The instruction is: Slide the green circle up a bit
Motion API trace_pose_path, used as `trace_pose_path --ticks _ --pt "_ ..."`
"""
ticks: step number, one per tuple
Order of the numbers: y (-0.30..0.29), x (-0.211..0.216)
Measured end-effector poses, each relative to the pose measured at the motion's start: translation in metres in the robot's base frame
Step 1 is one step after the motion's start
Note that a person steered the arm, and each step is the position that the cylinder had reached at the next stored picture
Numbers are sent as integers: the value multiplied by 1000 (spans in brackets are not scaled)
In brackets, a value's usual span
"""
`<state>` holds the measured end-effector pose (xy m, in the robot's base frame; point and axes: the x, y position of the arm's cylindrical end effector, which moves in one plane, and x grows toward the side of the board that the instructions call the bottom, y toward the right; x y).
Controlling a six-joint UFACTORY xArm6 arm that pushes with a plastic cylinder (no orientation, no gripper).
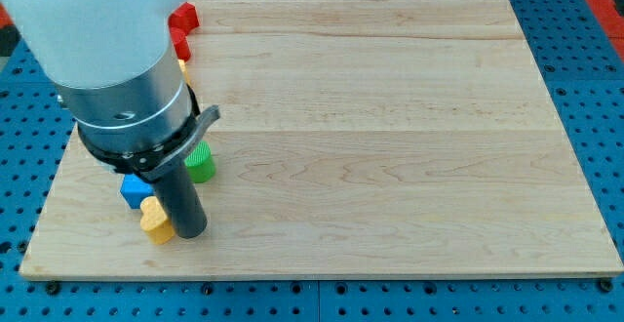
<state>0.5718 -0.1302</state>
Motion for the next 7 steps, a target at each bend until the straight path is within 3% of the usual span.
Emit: trace_pose_path --ticks 2,3,6,7 --pt "-18 7" --pt "28 -4" --pt "39 -83" --pt "64 -79"
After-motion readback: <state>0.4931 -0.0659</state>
